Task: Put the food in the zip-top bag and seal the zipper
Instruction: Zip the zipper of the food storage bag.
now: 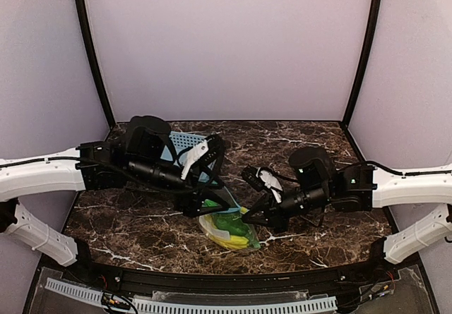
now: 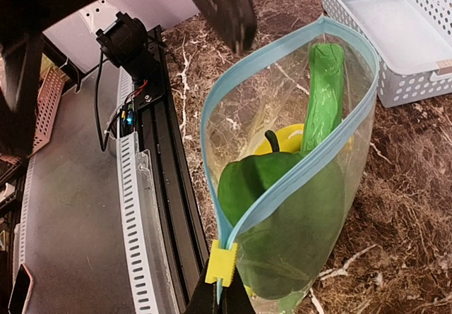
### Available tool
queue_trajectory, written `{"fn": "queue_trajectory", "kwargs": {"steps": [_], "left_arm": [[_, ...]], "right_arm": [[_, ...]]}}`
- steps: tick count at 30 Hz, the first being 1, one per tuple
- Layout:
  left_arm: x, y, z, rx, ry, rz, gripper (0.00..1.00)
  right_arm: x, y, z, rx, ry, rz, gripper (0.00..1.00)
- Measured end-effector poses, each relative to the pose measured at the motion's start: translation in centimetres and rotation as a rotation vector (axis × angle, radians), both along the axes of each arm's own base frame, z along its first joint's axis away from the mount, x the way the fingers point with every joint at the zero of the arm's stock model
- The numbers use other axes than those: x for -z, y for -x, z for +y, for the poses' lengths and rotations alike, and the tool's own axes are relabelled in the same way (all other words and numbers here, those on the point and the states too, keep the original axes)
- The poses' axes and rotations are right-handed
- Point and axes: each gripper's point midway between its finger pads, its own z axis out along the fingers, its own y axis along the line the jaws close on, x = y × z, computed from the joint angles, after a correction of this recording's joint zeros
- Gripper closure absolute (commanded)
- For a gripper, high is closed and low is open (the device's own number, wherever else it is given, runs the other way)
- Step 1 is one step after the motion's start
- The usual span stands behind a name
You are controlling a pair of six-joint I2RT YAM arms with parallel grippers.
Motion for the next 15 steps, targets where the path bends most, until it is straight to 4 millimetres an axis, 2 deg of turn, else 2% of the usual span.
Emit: {"fn": "queue_trajectory", "kwargs": {"steps": [6, 8, 15], "left_arm": [[3.3, 0.9, -2.1, 0.117, -0.054, 0.006, 0.32], [3.7, 1.0, -2.4, 0.136, -0.056, 0.005, 0.36], [3.7, 0.9, -3.6, 0.174, -0.034, -0.009, 0.38]], "right_arm": [[0.8, 0.2, -0.3, 0.005, 0.007, 0.018, 1.0], [0.7, 0.2, -0.3, 0.004, 0.002, 0.021, 1.0], [0.4, 0.3, -0.1, -0.001, -0.012, 0.022, 1.0]]}}
